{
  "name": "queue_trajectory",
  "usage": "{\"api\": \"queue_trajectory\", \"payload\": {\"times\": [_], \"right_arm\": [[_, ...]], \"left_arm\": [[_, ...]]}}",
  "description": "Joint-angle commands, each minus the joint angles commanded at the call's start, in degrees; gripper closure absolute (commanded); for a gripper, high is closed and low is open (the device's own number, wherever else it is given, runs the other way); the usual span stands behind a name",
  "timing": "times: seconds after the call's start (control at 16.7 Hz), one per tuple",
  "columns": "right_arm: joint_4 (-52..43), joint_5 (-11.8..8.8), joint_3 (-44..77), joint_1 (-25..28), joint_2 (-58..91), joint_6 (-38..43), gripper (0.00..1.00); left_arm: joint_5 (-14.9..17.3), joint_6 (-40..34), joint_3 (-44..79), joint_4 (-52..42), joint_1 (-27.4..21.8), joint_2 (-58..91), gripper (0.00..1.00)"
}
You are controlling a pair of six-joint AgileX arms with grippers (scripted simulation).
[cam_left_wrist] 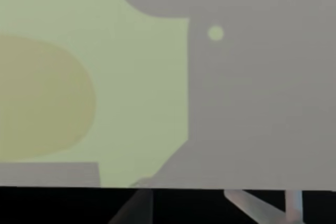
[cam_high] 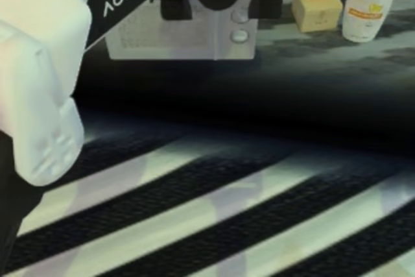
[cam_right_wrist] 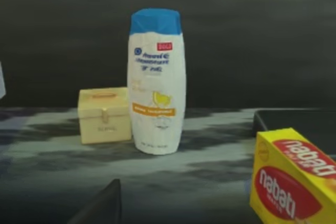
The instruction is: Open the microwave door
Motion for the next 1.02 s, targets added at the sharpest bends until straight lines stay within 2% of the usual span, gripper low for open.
{"api": "queue_trajectory", "payload": {"times": [0.48, 0.96, 1.02], "right_arm": [[0.0, 0.0, 0.0, 0.0, 0.0, 0.0, 0.0], [0.0, 0.0, 0.0, 0.0, 0.0, 0.0, 0.0], [0.0, 0.0, 0.0, 0.0, 0.0, 0.0, 0.0]], "left_arm": [[0.0, 0.0, 0.0, 0.0, 0.0, 0.0, 0.98], [0.0, 0.0, 0.0, 0.0, 0.0, 0.0, 1.0], [0.4, -0.2, -2.3, -0.2, -1.3, -1.5, 1.0]]}}
